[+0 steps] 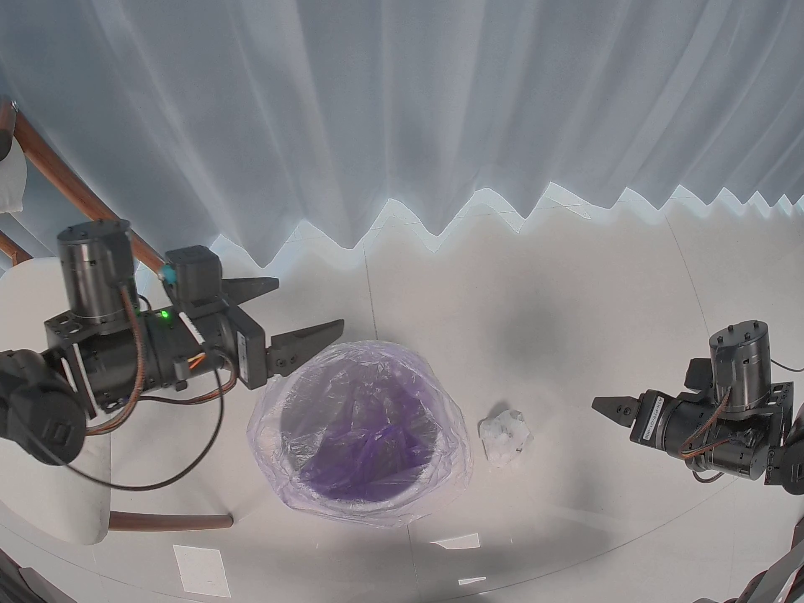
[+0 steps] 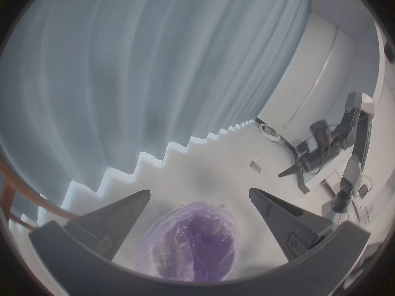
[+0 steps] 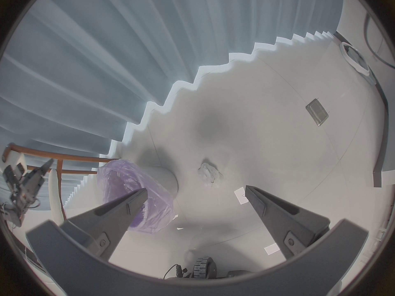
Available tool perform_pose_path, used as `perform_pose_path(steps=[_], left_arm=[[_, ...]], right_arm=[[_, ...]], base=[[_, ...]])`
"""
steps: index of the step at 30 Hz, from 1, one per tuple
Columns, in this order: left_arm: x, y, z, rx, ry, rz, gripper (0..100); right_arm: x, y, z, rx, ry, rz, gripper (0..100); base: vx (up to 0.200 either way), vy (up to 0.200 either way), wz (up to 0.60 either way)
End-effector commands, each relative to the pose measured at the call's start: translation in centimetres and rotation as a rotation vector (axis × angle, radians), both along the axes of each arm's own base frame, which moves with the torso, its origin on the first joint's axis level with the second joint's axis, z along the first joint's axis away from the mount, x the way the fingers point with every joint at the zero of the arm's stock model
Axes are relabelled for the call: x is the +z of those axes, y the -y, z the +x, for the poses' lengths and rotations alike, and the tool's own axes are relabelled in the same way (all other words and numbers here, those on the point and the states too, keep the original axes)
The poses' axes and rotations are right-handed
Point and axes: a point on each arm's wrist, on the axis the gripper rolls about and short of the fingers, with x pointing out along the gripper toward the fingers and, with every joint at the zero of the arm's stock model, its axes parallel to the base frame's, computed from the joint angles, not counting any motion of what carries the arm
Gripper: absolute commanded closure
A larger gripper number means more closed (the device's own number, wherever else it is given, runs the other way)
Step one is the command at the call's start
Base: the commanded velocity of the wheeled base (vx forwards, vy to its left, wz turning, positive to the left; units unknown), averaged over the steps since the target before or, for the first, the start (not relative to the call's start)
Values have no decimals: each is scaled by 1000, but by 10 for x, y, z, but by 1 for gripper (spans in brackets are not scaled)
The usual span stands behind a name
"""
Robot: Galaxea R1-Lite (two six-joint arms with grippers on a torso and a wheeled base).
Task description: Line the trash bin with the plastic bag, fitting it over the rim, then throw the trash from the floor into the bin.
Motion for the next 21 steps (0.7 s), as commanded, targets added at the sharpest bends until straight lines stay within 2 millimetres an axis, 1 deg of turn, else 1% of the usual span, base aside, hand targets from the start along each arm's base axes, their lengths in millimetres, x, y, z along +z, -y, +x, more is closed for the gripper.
perform_pose_path(steps=[1, 3, 4, 5, 6, 7, 10, 11, 12, 14, 15, 17, 19, 21], left_arm=[[-49, 5, 60, -67, -36, 63, 0], [-61, 5, 74, -84, -35, 76, 0], [-61, 5, 74, -84, -35, 76, 0], [-67, 5, 85, -88, 8, 99, 0], [-67, 5, 86, -89, 15, 102, 0], [-73, 9, 91, -96, 28, 110, 0], [-82, 15, 93, -108, 13, 123, 0], [-82, 15, 93, -108, 13, 123, 0], [-88, 19, 93, -115, -3, 127, 0], [-98, 19, 97, -103, -26, 137, 0], [-98, 19, 97, -103, -26, 137, 0], [-106, 17, 105, -78, -40, 142, 0], [-107, 16, 113, -66, -33, 139, 0], [-107, 16, 117, -67, -24, 136, 0]], right_arm=[[4, -1, -2, 7, 17, 7, 0], [4, 0, -4, 6, 17, 9, 0], [4, 0, -4, 6, 17, 9, 0], [4, 0, -5, 8, 17, 11, 0], [4, 0, -5, 8, 17, 11, 0], [4, -1, -5, 5, 17, 14, 0], [3, -2, -6, 8, 15, 19, 0], [3, -2, -6, 8, 15, 19, 0], [3, -3, -7, 11, 9, 25, 0], [2, -4, -6, 9, 3, 30, 0], [2, -4, -6, 9, 3, 30, 0], [1, -5, -5, 9, 2, 31, 0], [1, -5, -4, 11, 2, 32, 0], [0, -5, -4, 10, -4, 30, 0]], base=[[0, 0, 0], [0, 0, 0], [0, 0, 0], [0, 0, 0], [0, 0, 0], [0, 0, 0], [0, 0, 0], [0, 0, 0], [0, 0, 0], [0, 0, 0], [0, 0, 0], [0, 0, 0], [0, 0, 0], [0, 0, 0]])
